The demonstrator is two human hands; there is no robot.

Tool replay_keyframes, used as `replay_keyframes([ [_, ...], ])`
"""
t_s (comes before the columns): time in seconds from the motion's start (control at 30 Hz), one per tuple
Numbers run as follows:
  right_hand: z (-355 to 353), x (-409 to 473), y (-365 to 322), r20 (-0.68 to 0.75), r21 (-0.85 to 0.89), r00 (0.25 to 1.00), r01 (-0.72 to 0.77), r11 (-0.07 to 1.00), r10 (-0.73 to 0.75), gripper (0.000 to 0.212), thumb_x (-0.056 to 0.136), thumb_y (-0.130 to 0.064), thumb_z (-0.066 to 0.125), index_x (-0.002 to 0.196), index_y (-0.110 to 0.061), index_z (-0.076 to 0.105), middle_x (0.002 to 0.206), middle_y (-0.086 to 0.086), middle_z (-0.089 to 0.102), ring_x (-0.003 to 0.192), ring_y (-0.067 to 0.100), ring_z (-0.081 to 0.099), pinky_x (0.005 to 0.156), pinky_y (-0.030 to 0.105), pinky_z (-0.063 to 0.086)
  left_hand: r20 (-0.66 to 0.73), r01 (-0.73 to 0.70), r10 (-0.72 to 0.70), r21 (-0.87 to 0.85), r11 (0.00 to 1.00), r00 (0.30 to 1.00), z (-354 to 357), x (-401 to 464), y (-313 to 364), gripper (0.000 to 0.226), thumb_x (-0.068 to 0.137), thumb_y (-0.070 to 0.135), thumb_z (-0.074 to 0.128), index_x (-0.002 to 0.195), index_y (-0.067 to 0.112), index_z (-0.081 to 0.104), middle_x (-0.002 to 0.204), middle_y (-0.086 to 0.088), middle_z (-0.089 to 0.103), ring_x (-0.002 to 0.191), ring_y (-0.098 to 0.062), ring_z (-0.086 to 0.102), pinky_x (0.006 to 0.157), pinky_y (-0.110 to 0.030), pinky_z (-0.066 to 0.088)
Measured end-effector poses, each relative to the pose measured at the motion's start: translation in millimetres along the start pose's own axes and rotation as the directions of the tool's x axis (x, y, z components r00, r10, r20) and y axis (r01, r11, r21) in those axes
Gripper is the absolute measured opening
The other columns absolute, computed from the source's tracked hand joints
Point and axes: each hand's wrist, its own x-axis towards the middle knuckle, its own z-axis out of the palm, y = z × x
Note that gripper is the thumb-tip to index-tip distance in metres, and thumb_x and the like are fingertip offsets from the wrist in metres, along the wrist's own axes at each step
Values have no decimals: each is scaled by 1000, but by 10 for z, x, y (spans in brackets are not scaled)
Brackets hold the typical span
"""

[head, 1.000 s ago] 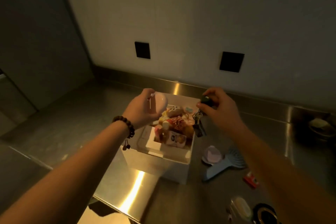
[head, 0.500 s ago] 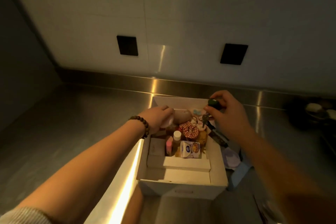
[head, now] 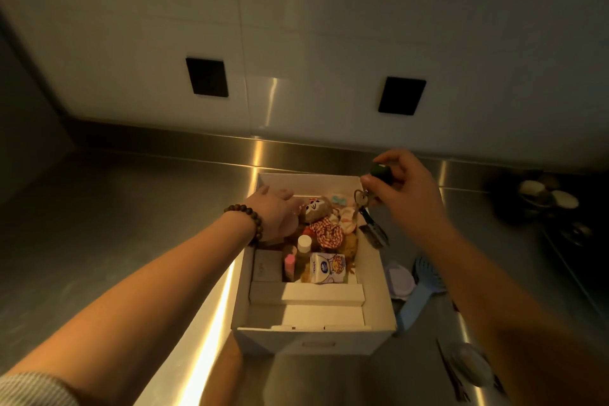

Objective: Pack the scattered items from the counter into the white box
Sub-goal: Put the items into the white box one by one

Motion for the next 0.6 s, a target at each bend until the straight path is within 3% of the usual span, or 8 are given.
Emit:
replay_keyframes([
  [0.1,5,33,-80,-2,42,1000,20,999,-20,26,83,-13,68,103,-20,53,100,3,63,85,11,68,62,22,57,-243,64,-121,-231,971,963,24,-111,-89,70,80,33,63,140,28,28,152,-3,20,139,-25,17,114,-44,20],
  [0.17,16,30,-80,-3,85,1000,8,996,-8,25,83,-12,68,103,-20,54,100,2,62,84,11,69,58,20,55,-320,124,-267,-404,906,909,98,-214,-115,74,82,33,61,143,25,21,153,-5,14,138,-26,20,109,-38,28],
  [0.27,47,-31,39,31,35,997,-71,997,70,24,83,-12,67,101,-21,55,102,-2,60,88,17,67,61,26,58,-265,173,-393,-592,787,881,240,-298,-46,76,87,35,55,146,22,9,153,-7,12,134,-23,30,95,-25,31],
  [0.37,98,-106,232,88,-92,984,-145,985,153,23,82,-13,68,97,-25,55,101,-5,60,95,17,65,69,34,60,-225,154,-423,-703,694,878,326,-318,22,86,78,26,67,145,22,14,149,-6,24,128,-24,39,101,-36,39],
  [0.4,114,-125,294,92,-134,980,-161,978,174,24,82,-14,69,96,-26,55,100,-8,60,95,15,64,70,32,59,-229,143,-440,-734,664,868,337,-321,27,86,75,24,70,143,24,17,145,-6,29,125,-25,41,99,-40,43],
  [0.5,157,-145,453,101,-311,967,-193,931,234,23,81,-18,70,97,-28,56,104,-5,62,93,8,60,64,14,49,-213,156,-485,-774,613,848,353,-334,34,93,73,21,73,144,25,13,146,-4,28,126,-25,40,94,-34,42],
  [0.6,233,-147,529,151,-523,959,-127,843,239,22,83,-21,68,102,-27,57,108,-1,63,91,9,58,65,15,46,-190,178,-483,-768,616,855,368,-332,16,98,72,22,74,145,26,9,149,-3,25,128,-24,37,99,-41,43],
])
